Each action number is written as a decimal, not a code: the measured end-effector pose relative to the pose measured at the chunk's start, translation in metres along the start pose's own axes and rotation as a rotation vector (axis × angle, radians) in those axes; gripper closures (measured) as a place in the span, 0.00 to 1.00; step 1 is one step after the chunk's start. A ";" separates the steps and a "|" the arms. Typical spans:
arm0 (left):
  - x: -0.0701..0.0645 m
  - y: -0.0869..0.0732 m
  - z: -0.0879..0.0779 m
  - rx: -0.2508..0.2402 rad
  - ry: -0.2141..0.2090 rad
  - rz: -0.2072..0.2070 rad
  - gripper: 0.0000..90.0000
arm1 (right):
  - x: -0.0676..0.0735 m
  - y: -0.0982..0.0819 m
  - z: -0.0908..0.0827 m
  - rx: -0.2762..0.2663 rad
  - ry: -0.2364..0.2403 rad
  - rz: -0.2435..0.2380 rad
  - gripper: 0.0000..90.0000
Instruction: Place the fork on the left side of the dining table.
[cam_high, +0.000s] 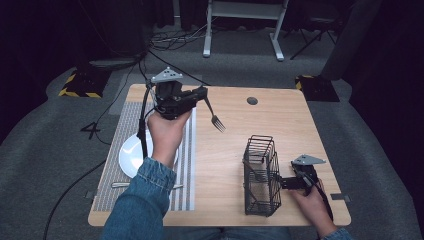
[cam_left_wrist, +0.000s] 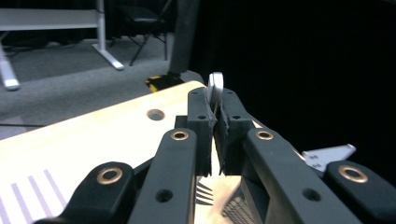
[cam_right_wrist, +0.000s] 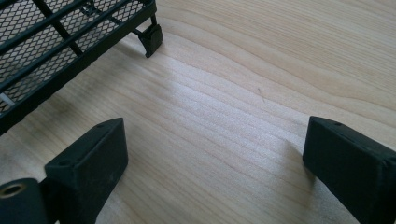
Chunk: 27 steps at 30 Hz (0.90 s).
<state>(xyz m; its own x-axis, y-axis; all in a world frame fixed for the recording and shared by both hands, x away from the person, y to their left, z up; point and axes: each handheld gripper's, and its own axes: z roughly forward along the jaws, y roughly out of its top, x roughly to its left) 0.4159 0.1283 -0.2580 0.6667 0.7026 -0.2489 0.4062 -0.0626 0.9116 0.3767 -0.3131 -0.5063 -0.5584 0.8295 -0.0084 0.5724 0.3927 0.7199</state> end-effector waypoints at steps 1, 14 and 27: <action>0.004 0.000 0.000 -0.005 0.011 -0.005 0.95 | 0.000 0.000 0.000 0.000 0.000 0.000 0.08; 0.065 0.008 0.014 -0.011 0.126 -0.100 0.95 | 0.000 0.000 0.000 -0.003 -0.003 0.005 0.08; 0.114 0.002 0.018 0.001 0.256 -0.232 0.95 | 0.000 0.000 0.000 -0.003 -0.005 0.007 0.09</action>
<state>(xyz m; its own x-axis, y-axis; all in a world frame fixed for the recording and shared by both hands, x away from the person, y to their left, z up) 0.5041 0.1951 -0.2901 0.3777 0.8533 -0.3595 0.5296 0.1194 0.8398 0.3769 -0.3127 -0.5063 -0.5511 0.8344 -0.0072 0.5743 0.3855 0.7222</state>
